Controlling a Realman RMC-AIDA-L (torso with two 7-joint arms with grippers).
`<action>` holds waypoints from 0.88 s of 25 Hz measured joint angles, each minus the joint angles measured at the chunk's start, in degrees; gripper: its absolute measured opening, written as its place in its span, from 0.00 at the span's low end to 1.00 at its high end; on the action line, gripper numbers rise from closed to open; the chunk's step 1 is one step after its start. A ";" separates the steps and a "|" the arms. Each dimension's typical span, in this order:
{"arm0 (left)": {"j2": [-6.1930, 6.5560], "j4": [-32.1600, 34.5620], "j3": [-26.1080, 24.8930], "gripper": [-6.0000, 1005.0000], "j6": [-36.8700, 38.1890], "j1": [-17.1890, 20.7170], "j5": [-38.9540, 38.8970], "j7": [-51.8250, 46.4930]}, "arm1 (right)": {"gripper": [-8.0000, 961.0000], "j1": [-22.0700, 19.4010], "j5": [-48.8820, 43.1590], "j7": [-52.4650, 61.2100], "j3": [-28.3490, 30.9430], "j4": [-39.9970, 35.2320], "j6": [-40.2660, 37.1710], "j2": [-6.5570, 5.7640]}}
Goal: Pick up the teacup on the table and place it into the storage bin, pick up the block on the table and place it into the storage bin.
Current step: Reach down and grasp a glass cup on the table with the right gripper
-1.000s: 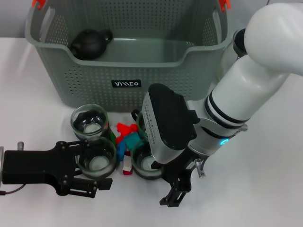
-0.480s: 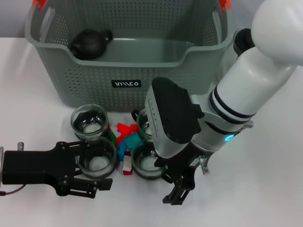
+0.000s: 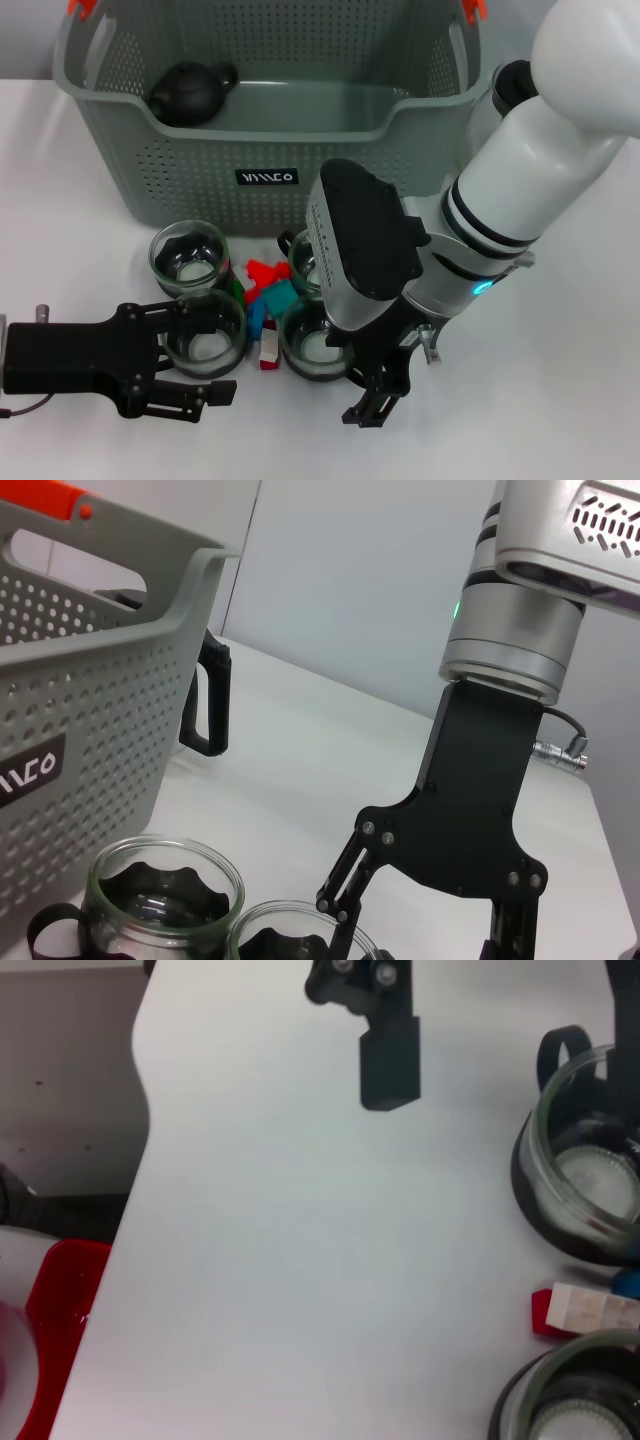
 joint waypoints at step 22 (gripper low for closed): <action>-0.01 -0.18 0.00 0.93 -0.45 -0.28 0.00 0.34 | 0.81 0.09 1.58 2.46 -3.64 1.96 8.42 0.39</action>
